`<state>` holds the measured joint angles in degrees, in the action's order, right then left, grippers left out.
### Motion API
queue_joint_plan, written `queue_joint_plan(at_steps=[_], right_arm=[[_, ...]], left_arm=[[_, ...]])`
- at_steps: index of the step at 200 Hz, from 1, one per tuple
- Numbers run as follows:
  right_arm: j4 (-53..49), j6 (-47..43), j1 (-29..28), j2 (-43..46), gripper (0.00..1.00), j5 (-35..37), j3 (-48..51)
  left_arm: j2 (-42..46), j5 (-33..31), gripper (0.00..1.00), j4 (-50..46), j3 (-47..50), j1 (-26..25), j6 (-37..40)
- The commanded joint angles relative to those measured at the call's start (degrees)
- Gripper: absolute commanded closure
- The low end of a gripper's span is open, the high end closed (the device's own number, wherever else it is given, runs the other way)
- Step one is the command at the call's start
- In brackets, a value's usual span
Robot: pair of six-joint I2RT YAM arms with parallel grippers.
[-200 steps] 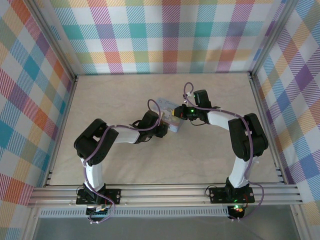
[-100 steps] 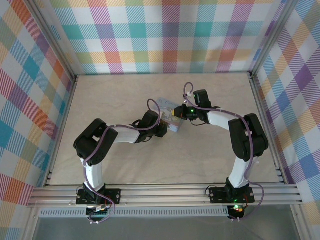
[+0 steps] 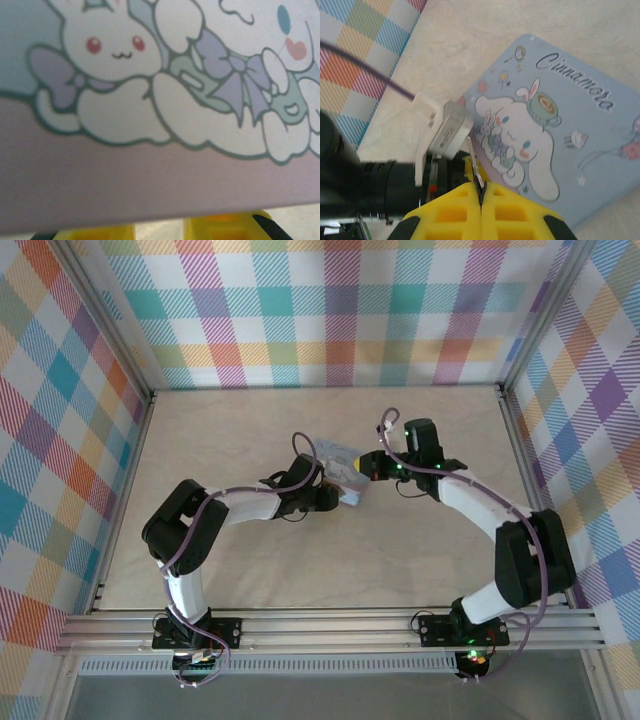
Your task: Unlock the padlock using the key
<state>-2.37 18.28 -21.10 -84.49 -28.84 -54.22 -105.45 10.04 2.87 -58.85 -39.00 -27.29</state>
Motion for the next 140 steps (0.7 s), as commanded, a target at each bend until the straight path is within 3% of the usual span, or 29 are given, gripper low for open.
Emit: queue_joint_plan(at_steps=[1,74,140], right_arm=[[-3.1,-5.6,-0.2,4.4,0.98,0.2,4.0],[4.4,-9.0,-3.1,14.3,0.98,1.6,19.3],[14.6,-9.0,-7.7,11.0,0.98,4.7,24.9]], left_arm=[[3.0,2.8,0.89,-3.0,-2.7,-0.7,-4.6],[4.4,4.6,0.91,-6.8,-5.6,-1.0,-11.8],[5.1,3.8,0.91,-9.4,-7.1,-1.4,-14.9]])
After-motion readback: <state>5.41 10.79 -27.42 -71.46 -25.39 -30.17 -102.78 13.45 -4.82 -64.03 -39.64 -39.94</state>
